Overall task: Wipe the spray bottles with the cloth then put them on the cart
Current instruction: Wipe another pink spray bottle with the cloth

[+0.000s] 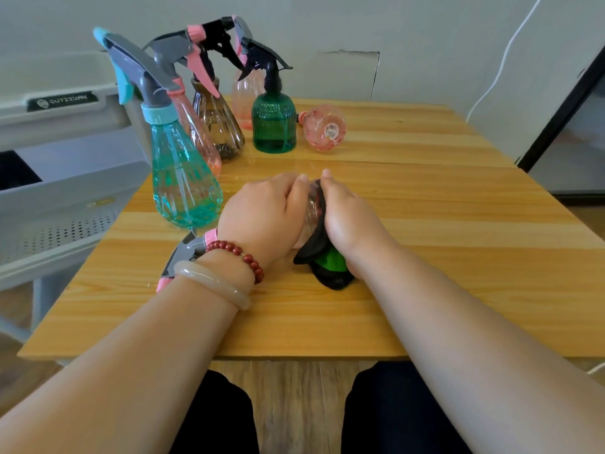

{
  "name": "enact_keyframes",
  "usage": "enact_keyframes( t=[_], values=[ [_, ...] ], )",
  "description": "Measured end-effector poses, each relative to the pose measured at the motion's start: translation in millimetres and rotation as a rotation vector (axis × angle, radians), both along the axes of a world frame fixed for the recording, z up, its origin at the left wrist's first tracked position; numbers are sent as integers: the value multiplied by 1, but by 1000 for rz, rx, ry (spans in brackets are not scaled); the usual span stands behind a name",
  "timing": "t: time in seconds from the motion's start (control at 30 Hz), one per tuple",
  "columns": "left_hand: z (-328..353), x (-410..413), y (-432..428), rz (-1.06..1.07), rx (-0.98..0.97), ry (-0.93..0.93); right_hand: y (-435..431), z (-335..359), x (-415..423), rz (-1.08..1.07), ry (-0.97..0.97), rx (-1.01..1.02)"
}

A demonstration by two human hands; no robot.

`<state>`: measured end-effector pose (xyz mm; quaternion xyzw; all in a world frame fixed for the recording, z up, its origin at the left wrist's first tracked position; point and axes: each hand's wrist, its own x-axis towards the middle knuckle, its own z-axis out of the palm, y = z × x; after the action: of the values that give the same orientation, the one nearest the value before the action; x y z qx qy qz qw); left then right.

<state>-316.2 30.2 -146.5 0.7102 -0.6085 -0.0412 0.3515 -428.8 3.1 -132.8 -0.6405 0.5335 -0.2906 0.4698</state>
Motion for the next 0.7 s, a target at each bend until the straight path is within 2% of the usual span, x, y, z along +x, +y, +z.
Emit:
enact_keyframes(
  t=[0.1,0.2,0.43,0.57,0.7],
  values=[
    [1,-1,0,2,7,-5,4,-4,-5,57,12,-53],
    [0,-1,1,-4,-8,-21,13,-11,-13,84,-66,-102],
    [-2,-1,2,-17,-27,-52,-10,3,1,19,10,-9],
    [-3,0,-1,3,-21,-32,-3,0,1,69,64,-156],
    [-5,0,-1,-20,-57,-60,8,-6,-5,70,-12,-261]
  ],
)
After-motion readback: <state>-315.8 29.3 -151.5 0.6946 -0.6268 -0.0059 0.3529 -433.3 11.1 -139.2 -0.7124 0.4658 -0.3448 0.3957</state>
